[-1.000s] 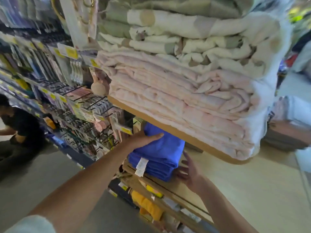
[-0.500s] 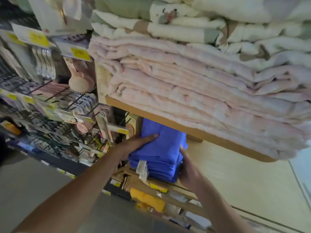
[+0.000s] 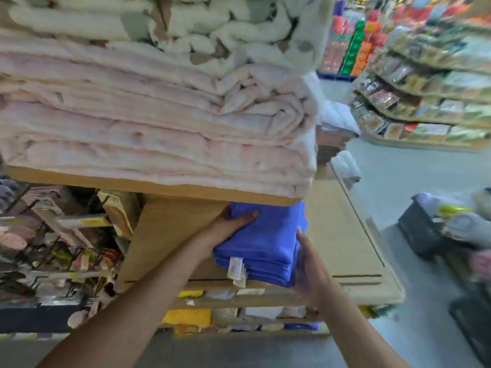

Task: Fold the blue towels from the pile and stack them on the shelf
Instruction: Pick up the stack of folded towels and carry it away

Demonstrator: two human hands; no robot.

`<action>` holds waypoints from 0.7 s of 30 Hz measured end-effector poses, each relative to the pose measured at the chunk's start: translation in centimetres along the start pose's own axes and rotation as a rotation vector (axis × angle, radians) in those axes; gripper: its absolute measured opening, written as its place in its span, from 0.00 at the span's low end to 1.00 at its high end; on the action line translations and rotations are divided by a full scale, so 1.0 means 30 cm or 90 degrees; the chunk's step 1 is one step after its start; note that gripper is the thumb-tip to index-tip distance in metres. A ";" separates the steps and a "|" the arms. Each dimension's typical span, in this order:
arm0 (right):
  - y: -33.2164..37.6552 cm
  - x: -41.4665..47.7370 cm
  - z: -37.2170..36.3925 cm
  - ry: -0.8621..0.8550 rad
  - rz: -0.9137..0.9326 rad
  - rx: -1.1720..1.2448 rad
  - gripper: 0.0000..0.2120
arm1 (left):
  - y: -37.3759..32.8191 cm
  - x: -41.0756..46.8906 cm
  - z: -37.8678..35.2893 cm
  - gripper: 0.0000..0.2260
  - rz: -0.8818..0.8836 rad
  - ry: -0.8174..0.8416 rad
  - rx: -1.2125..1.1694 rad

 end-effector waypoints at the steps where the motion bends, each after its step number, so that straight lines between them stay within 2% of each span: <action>1: 0.036 -0.040 0.060 -0.022 0.018 0.013 0.31 | -0.004 0.017 -0.085 0.44 -0.013 0.012 0.008; 5: 0.167 -0.229 0.334 -0.096 0.075 0.047 0.30 | -0.015 0.042 -0.512 0.28 -0.029 0.151 0.039; 7: 0.230 -0.337 0.491 -0.124 0.098 0.077 0.29 | -0.016 0.041 -0.719 0.22 -0.033 0.186 0.073; 15: 0.490 -0.807 1.114 -0.200 0.210 0.088 0.30 | 0.060 -0.011 -1.586 0.22 -0.031 0.344 0.118; 21: 0.598 -1.014 1.504 -0.241 0.249 0.158 0.30 | 0.159 0.019 -2.068 0.18 -0.009 0.413 0.161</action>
Point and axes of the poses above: each hand's wrist, its own x-axis towards the middle knuckle, its own z-axis out of the back of the hand, y = z × x, the point moved 10 cm from there along x, towards the middle knuckle, and after that the axes turned 2 degrees about -z, right-handed, at the moved point
